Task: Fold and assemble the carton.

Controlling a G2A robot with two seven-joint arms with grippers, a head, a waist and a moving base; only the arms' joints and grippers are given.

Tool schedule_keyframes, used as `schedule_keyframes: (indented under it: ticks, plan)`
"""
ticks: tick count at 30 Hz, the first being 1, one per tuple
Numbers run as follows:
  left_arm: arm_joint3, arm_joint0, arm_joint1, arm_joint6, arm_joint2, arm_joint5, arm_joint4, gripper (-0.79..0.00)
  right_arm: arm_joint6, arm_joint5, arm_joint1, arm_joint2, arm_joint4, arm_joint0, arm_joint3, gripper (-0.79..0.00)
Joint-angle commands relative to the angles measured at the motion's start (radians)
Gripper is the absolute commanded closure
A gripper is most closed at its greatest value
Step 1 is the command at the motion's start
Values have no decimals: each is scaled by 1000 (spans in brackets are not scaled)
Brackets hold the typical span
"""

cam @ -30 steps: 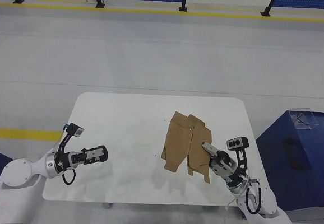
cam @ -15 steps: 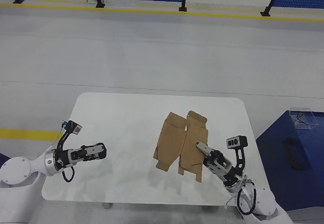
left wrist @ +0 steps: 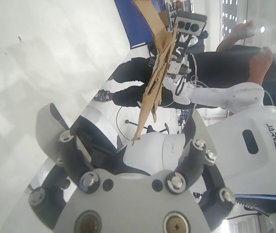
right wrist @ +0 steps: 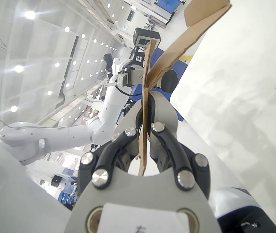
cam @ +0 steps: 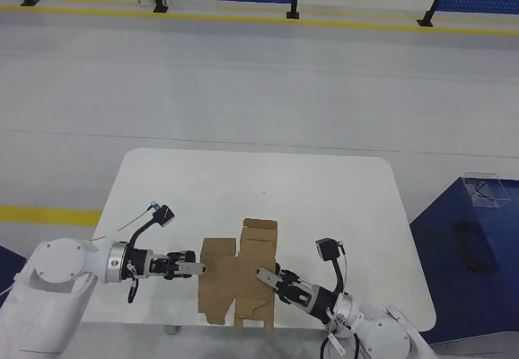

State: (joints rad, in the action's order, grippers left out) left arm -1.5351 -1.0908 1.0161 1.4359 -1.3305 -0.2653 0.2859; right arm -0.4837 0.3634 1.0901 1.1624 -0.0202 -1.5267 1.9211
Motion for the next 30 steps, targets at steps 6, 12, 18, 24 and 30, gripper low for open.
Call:
schedule_keyframes:
  ticks: [6, 12, 18, 24, 30]
  plan:
    - [-6, -22, -1, 4, 18, -55, 75, -157, 27, -2, 8, -36, -14, 13, -12, 0]
    - [0, -38, -4, 14, 18, -103, 129, 0, 41, -12, 15, -63, -19, 19, -17, -6]
    - [-5, -43, -8, 13, 28, -106, 192, 0, 51, -17, 18, -62, 6, 28, -48, -785]
    - [-34, -46, -19, 6, 31, -113, 190, 0, -49, -79, 22, -11, 448, 39, -130, -785]
    - [-113, -63, -36, -11, 51, -130, 180, 0, -303, -286, 20, 40, 846, 103, -240, -785]
